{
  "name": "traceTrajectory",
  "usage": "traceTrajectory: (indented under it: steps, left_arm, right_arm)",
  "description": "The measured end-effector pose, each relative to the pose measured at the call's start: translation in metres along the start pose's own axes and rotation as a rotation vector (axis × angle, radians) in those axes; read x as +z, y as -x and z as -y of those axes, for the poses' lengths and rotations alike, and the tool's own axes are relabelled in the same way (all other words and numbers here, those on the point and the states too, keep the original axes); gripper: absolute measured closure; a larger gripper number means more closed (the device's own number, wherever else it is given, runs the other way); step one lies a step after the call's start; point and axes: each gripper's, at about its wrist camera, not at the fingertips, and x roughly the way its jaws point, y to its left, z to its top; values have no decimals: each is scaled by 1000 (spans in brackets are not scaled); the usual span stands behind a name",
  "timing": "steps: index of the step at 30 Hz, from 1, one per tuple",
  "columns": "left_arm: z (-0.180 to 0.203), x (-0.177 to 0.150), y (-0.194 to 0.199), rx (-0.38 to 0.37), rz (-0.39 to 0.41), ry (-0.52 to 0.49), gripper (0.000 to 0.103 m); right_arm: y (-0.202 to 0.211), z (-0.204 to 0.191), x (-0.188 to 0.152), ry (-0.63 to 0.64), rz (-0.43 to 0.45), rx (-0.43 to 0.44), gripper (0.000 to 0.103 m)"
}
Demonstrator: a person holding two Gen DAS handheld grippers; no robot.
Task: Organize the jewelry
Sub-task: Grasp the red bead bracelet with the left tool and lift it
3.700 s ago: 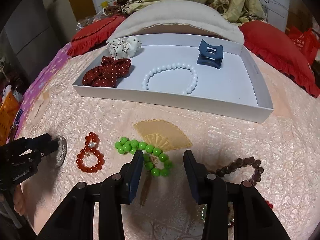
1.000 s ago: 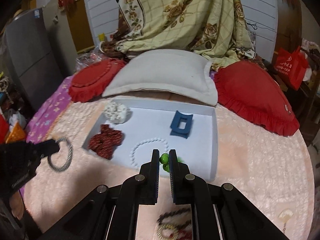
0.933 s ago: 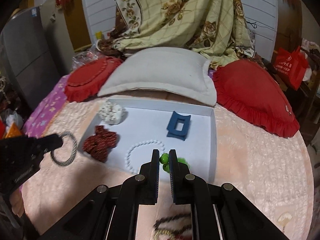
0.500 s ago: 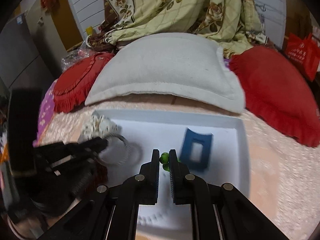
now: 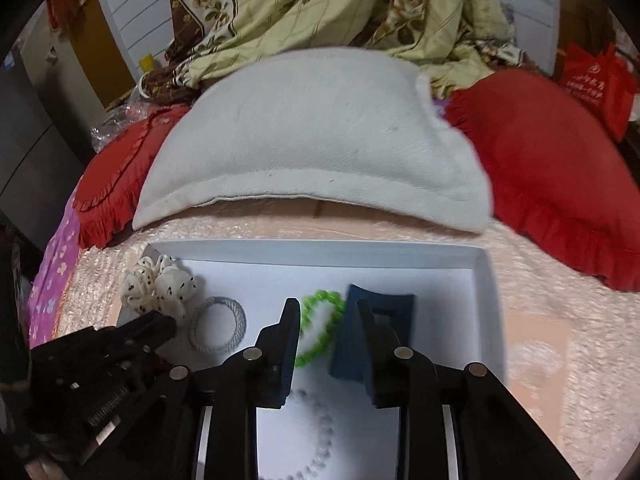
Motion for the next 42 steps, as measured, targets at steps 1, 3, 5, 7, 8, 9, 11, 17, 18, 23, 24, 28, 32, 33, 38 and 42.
traceTrajectory:
  steps: [1,3,5,7,8,9,11,17,18,23,24,28,32,33,38,42]
  left_arm:
    - [-1,-3,11,-8,12,6,91]
    - [-1,-9,33,-19,40,13,91]
    - [-1,-20,60,-20,68,15,91]
    - [-2,-38,92,-10,91,11,91]
    - [-4,-46,104,-3,99,9,90]
    - [-5,-56,115,9,106,6,88]
    - [-9,-81,137,44,126,3,81]
    - [-31,-164,149,51,62,38,71]
    - [-33,-176,143,44,36,47,71]
    - [-35,-220,120,9,-48,73,71]
    - [-32,-223,118,2,-53,66,71]
    - [-15,-228,110,-21,-34,21,71]
    - [5,-218,97,-29,-31,-30,71]
    - [8,-214,92,-22,-33,-43,71]
    - [22,-206,68,53,-53,-102,90]
    - [19,-212,74,78,-56,-111,96]
  right_arm:
    - [11,2,-4,4,5,-5,77]
    - [28,4,-13,18,18,-8,77]
    - [50,6,-29,30,27,-16,71]
    - [72,9,-49,32,32,-3,68]
    - [82,9,-60,33,34,3,67]
    - [93,11,-74,37,33,7,67]
    - [110,13,-102,44,32,9,67]
    - [140,18,-191,67,17,-5,65]
    - [142,18,-202,70,13,-11,65]
    - [151,29,-260,22,-8,-6,65]
    - [153,31,-266,8,-10,0,65]
    - [157,36,-284,-38,-6,14,65]
    - [160,35,-293,-50,-1,26,65]
    - [161,34,-294,-51,2,28,65]
    - [161,34,-298,-61,9,41,65]
    - [157,37,-300,-73,-1,38,65]
